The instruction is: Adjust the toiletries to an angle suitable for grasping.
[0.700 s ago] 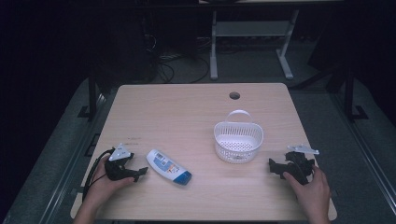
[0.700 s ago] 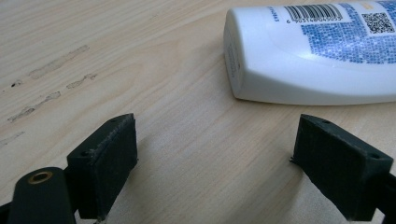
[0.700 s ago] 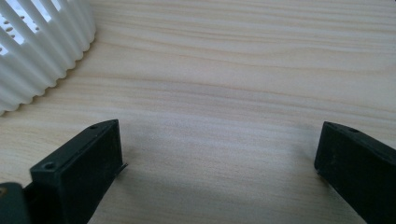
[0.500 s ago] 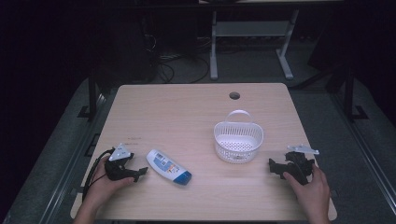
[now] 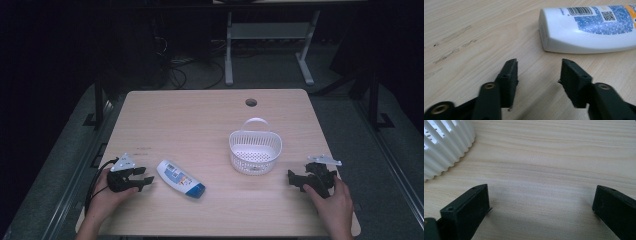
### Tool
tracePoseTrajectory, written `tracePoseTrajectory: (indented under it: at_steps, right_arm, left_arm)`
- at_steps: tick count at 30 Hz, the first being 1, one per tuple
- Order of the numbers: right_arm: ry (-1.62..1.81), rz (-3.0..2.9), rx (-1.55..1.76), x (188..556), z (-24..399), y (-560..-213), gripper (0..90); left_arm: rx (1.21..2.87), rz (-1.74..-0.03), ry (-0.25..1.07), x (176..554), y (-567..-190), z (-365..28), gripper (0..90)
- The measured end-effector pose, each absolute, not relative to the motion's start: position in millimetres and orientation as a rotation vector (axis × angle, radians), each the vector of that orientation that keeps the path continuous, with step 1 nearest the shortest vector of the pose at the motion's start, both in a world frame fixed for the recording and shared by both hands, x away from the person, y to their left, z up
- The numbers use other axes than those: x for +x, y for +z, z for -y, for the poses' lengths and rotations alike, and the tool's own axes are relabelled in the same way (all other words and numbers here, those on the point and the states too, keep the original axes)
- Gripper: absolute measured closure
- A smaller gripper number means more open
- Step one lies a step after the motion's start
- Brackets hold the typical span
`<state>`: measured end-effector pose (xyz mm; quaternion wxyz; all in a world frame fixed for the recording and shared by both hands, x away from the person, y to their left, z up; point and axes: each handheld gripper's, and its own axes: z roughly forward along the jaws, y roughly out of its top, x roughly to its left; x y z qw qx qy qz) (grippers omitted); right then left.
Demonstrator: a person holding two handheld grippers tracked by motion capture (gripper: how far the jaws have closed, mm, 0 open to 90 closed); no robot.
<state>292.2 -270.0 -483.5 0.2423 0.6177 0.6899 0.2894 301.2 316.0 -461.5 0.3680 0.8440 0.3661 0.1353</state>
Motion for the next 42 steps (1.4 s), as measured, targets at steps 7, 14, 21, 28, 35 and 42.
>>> tracePoseTrajectory:
  at_steps: [7, 14, 21, 28, 35, 42]
  right_arm:
    - [0.791, -1.886, 1.689, 292, 270, -483, 0.4]
    - [0.791, -1.886, 1.689, 292, 270, -483, 0.4]
    - [0.791, -1.886, 1.688, 292, 270, -483, 0.4]
    - [0.791, -1.886, 1.688, 292, 270, -483, 0.4]
    - [0.791, -1.886, 1.688, 292, 270, -484, 0.4]
    - [0.791, -1.887, 1.687, 292, 270, -483, 0.4]
  left_arm:
    - [2.160, -0.912, 0.248, 298, -451, -319, 90.0]
    - [2.159, -0.846, 0.190, 292, -442, -305, 90.0]
    - [2.169, -0.807, 0.149, 288, -437, -290, 90.0]
    - [2.166, -0.759, 0.112, 285, -434, -276, 90.0]
    - [2.170, -0.693, 0.078, 280, -431, -257, 90.0]
    - [2.181, -0.647, 0.053, 279, -431, -244, 90.0]
